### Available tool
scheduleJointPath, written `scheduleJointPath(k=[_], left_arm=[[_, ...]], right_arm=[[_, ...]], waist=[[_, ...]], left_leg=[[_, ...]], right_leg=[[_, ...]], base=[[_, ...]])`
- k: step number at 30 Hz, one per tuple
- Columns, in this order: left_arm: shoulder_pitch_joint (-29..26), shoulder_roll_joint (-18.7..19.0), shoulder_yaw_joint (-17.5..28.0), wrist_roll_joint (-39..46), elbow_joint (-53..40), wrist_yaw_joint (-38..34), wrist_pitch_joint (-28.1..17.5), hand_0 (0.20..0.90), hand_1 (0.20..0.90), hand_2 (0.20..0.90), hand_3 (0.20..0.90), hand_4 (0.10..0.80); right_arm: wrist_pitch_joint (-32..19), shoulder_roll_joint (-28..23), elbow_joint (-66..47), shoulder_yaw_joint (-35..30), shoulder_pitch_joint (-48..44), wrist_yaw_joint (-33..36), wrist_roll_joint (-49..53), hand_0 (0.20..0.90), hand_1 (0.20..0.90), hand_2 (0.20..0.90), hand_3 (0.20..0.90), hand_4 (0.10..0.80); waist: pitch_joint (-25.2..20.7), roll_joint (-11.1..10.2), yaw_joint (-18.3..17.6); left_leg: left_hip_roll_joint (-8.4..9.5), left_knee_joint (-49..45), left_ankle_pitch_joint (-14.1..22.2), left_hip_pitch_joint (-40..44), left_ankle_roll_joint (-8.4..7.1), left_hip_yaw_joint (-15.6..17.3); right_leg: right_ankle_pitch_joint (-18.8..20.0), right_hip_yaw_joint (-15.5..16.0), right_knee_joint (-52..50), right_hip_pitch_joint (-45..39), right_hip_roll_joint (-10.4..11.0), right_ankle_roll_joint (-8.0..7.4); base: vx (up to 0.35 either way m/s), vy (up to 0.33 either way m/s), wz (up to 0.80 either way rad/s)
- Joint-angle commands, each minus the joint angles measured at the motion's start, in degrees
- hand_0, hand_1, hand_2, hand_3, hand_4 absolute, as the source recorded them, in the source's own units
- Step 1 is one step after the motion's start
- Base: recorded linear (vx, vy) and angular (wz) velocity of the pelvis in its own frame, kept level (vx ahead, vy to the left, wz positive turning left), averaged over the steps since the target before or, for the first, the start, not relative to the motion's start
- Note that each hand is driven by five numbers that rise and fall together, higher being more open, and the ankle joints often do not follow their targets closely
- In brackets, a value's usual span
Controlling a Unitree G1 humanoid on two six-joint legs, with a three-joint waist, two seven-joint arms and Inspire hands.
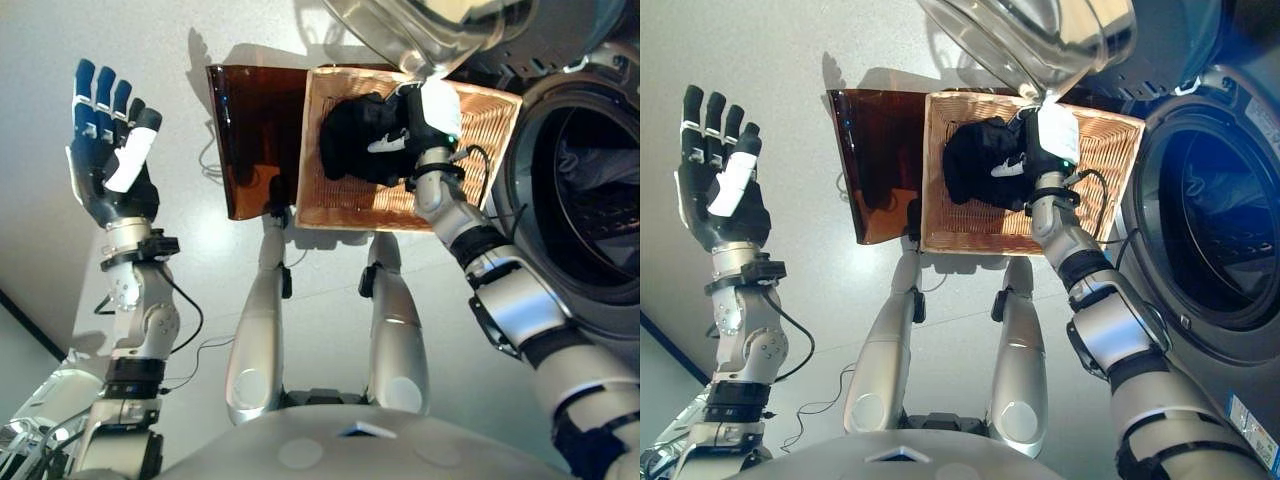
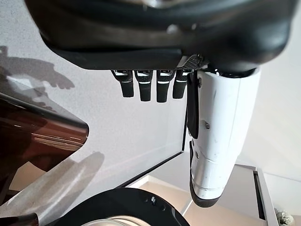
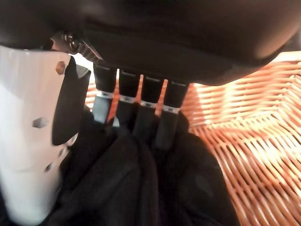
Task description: Pick up the clothes and place them into the washing machine
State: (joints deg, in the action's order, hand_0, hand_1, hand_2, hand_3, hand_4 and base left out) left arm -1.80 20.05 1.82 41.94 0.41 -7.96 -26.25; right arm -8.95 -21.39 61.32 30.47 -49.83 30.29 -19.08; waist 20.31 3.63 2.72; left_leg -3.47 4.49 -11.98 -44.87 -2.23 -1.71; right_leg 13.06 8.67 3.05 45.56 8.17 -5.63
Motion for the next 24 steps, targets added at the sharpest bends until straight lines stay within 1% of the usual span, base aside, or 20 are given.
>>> scheduleJointPath(k=[1,16,24], left_arm=[[1.8,4.1,5.1,-2.6,-9.7,-0.4,-5.4,0.9,0.9,0.9,0.9,0.8],[1.7,3.8,5.5,-2.4,-9.2,-0.7,-5.7,0.9,0.9,0.9,0.9,0.8],[1.6,3.5,5.8,-2.8,-8.3,-1.0,-5.8,0.9,0.9,0.9,0.9,0.8]], right_arm=[[1.2,2.6,2.9,4.3,-4.5,-3.3,-0.3,0.2,0.2,0.2,0.2,0.3],[0.8,2.0,2.7,3.2,-3.2,-3.1,0.2,0.2,0.2,0.2,0.2,0.3],[-0.1,2.0,0.4,3.2,-1.2,-3.7,0.9,0.2,0.2,0.2,0.2,0.3]], waist=[[-1.7,-0.6,2.6],[-2.4,-0.7,2.4],[-2.7,-1.2,2.0]], left_leg=[[0.62,0.5,3.6,-1.5,-4.32,0.2],[0.51,0.5,3.9,-1.4,-4.2,0.0],[0.36,0.5,4.1,-0.7,-4.09,0.2]], right_leg=[[1.2,-1.2,1.0,4.4,3.1,-3.6],[0.9,-1.3,1.1,4.4,2.9,-3.53],[0.9,-1.3,1.1,4.0,2.7,-3.55]], base=[[0.0,0.0,0.0],[0.003,-0.001,0.01],[0.0,0.0,0.0]])
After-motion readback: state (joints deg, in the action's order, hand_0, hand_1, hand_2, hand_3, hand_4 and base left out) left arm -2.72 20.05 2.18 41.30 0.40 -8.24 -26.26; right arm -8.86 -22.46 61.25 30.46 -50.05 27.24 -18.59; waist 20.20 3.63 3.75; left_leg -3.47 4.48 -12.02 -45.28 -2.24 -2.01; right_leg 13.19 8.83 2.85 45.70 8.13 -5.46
